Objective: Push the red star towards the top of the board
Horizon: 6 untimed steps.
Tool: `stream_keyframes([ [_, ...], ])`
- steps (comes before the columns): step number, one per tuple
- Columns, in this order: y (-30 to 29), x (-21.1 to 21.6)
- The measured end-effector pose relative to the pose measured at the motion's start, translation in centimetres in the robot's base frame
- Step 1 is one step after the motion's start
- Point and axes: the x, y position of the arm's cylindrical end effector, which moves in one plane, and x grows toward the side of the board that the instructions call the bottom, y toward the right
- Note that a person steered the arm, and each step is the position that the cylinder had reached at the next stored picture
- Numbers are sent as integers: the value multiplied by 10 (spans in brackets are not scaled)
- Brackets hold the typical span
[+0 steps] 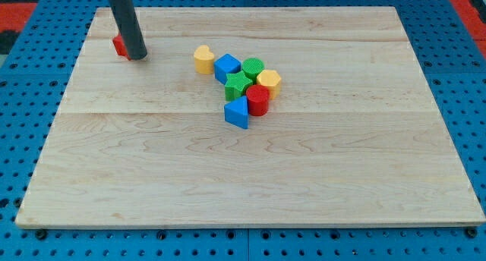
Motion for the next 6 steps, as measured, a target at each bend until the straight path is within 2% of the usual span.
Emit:
stream_keyframes([
  [1,8,47],
  [2,-20,56],
  [3,-45,2],
  [4,-36,-31],
  [5,-26,-44],
  [6,-26,2],
])
